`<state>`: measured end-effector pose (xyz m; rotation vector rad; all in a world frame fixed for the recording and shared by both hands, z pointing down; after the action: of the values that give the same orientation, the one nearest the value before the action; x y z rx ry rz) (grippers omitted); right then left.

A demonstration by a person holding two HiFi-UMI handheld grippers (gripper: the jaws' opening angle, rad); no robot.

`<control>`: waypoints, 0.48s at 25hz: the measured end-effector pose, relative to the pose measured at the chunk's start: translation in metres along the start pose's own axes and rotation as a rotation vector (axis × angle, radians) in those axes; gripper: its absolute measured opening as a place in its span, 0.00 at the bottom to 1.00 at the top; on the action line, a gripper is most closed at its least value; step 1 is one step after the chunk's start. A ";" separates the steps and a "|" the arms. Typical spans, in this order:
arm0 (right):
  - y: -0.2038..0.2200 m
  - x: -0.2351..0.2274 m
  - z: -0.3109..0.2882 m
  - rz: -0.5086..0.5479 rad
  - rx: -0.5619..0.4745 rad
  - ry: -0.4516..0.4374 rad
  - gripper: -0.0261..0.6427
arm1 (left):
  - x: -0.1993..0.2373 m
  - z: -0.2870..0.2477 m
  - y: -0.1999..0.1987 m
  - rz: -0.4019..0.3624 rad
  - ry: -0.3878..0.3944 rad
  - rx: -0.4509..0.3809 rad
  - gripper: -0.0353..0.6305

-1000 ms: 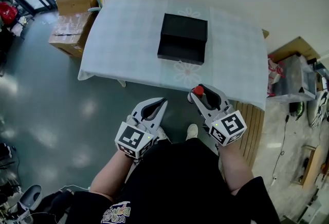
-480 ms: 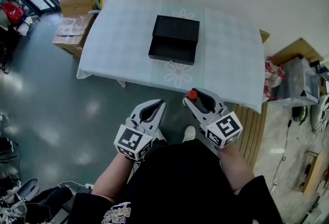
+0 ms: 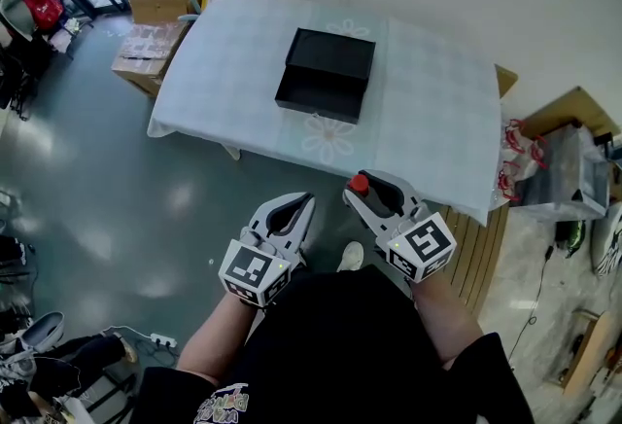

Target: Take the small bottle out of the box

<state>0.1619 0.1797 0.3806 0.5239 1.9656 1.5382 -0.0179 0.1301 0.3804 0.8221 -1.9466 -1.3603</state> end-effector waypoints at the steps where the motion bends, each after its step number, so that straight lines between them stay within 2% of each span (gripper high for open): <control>1: 0.000 -0.001 0.002 0.002 -0.001 -0.007 0.28 | -0.003 0.001 0.000 0.000 -0.008 0.000 0.10; 12: 0.004 0.002 0.014 0.010 -0.002 -0.066 0.28 | -0.024 0.008 0.008 -0.012 -0.044 -0.010 0.10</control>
<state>0.1696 0.1926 0.3814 0.5775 1.9142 1.5093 -0.0098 0.1554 0.3822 0.8063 -1.9696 -1.4056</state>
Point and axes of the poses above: the fingertips, and each gripper's own axes: z backward along the fingers, x to its left, y out of its underside, the point moved 8 cm from there along z, backward along the fingers, and after that the axes turned 15 degrees about -y, right-handed, at the moved point
